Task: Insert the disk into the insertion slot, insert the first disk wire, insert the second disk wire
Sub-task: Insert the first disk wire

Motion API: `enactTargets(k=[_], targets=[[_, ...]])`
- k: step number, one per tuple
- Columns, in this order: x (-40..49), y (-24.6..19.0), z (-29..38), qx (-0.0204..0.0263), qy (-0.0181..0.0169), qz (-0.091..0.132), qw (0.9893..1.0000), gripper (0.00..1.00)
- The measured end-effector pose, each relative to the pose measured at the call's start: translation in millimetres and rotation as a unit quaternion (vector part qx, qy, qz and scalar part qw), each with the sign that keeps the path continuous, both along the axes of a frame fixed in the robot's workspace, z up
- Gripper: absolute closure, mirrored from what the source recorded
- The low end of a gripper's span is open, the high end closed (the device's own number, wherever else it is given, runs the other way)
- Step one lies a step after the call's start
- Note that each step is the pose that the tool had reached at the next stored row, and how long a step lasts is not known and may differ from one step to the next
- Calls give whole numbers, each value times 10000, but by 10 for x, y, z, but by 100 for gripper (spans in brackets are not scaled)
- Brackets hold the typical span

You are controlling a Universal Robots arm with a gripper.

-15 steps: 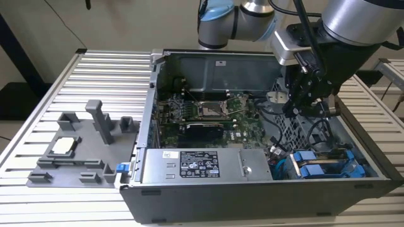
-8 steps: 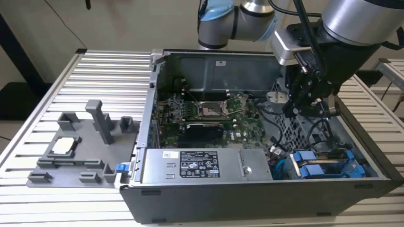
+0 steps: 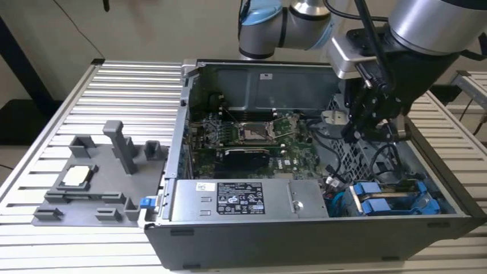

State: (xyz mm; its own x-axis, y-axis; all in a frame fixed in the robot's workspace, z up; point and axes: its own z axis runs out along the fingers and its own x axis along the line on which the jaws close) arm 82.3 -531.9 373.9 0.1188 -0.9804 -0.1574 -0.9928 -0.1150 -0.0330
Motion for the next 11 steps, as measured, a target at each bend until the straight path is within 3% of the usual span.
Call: enactTargets(k=[2,5,6,9,11], targets=[[9,0,-2,-81,0,0,10000,84],[23,-3,-3,-276,0,0,9996,84],[28,-6,-5,-320,0,0,9995,84],[48,-28,-14,-402,1,0,9992,84],[59,-60,-19,-433,1,0,9991,84]])
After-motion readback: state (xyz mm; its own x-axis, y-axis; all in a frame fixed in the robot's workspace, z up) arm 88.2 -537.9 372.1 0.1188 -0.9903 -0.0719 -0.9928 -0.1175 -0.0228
